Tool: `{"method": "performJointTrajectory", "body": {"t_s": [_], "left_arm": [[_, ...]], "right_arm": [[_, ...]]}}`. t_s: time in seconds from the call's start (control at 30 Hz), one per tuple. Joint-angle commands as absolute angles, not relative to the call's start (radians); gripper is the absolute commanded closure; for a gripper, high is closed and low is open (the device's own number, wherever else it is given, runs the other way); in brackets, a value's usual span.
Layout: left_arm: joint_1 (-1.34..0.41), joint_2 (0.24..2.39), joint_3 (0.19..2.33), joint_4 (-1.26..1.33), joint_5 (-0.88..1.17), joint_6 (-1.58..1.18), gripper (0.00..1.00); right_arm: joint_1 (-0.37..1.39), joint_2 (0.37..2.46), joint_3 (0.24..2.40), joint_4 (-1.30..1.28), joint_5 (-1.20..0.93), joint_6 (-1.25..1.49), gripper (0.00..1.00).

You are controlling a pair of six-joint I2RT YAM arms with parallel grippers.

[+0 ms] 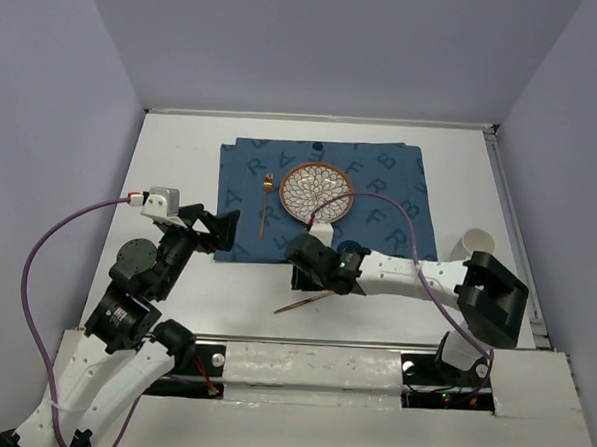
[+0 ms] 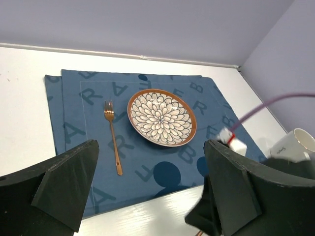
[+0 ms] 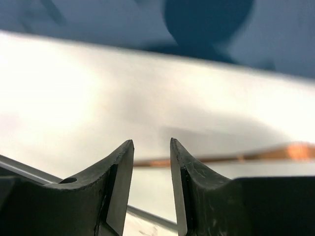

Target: Set the dinner table for one person

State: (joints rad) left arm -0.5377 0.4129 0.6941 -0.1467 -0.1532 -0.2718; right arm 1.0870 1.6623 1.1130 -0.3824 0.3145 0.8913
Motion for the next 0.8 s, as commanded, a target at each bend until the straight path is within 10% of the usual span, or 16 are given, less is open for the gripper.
{"method": "performJointTrajectory", "body": {"t_s": [0.0,0.23,0.77], "left_arm": [[-0.552,0.4,0.703,-0.101,-0.138,-0.272,0.01],[-0.563,0.403,0.701,-0.097,-0.124,-0.272,0.01],[-0.601,0.403,0.701,-0.095,-0.114,-0.27,0.02]], "right_arm": [[1.169,1.615,1.014,-0.457,0.405,1.132,0.57],[1.213,1.68,1.061,-0.552,0.419,1.256,0.38],[1.213,1.778,1.118,-0.696,0.483,1.348,0.48]]}}
